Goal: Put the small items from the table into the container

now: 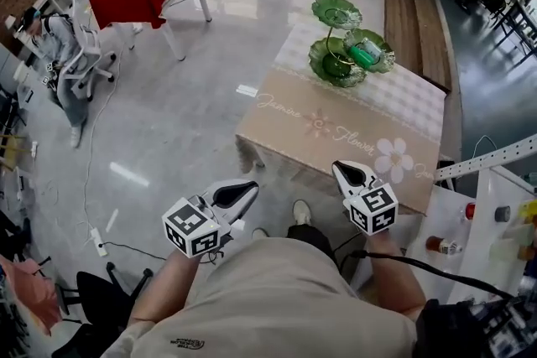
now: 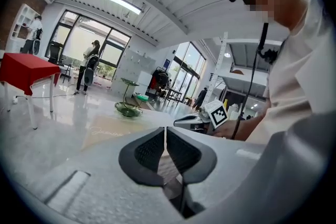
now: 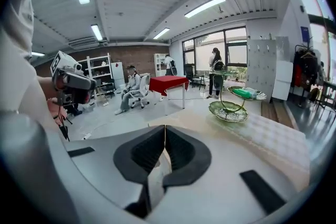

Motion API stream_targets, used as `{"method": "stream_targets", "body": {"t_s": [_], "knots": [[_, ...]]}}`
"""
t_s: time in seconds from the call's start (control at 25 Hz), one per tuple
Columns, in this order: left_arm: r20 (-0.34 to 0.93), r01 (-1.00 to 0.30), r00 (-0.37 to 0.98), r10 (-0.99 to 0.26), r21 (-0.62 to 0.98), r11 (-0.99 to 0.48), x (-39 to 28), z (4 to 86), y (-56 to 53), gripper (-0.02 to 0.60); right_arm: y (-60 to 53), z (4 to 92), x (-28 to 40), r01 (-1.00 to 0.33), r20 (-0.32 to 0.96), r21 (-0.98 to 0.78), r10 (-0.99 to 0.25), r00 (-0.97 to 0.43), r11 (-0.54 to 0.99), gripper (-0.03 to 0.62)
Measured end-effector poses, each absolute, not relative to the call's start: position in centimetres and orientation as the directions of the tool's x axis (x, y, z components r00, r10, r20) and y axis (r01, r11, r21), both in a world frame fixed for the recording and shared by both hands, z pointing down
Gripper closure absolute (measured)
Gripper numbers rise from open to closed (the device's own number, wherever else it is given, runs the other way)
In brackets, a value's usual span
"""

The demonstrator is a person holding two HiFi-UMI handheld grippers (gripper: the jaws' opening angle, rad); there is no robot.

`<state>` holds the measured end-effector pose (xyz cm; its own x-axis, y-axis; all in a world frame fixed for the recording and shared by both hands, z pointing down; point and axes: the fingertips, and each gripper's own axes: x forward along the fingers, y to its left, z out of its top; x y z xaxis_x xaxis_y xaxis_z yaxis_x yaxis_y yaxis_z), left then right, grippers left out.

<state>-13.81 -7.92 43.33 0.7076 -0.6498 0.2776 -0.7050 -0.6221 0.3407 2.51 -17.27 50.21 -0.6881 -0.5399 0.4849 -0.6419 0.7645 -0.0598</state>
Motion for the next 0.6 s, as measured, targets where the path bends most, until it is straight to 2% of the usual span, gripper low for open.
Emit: {"method": "stream_targets", "body": {"t_s": [0.6], "knots": [[0.262,-0.657,0.753,-0.604,0.355,-0.665,-14.3,44.9,-0.8,0.565,-4.9,50.6,0.0,-0.623,0.468,-0.083,-0.522,-0.713,0.777,0.579]]}}
